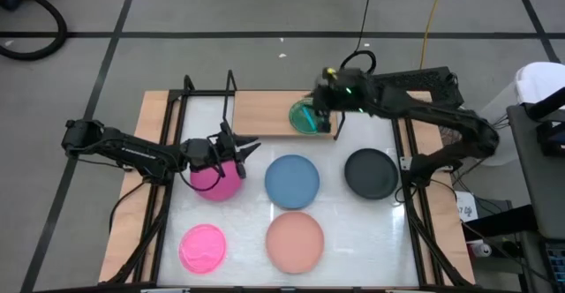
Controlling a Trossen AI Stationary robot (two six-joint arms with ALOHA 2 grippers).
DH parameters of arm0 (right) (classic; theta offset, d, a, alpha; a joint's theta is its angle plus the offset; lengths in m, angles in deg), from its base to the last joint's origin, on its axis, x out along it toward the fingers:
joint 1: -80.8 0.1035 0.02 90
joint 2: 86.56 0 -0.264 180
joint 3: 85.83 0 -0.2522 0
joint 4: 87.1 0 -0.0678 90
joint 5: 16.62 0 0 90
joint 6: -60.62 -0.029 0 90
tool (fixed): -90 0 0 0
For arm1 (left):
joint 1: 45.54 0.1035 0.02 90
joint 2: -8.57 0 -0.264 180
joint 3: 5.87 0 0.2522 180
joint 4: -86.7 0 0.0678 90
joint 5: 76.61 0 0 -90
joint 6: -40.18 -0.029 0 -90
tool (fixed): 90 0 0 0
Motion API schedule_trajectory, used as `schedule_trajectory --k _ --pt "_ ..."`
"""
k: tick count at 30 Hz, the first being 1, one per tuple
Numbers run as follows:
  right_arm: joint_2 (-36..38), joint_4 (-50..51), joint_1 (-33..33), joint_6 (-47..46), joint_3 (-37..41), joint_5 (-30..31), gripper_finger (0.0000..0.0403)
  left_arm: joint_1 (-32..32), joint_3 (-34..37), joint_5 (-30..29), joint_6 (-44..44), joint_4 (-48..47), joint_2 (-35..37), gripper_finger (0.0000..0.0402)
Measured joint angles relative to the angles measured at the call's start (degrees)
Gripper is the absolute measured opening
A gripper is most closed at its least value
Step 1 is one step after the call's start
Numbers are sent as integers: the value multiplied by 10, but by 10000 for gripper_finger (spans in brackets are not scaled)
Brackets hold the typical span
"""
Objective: Place and stack plates onto a shelf
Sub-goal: Stack the light pink plate on the light blue plate
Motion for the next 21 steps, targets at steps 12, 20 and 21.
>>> schedule_trajectory --k 12,20,21 --pt "206 -258 140 -37 298 3 81 -44 -291 13 33 -588 -36 95" --pt "302 -404 173 -48 456 21 82 -44 -339 191 89 -676 -82 95" --pt "311 -421 175 -48 473 21 82 -45 -337 210 98 -691 -90 95"
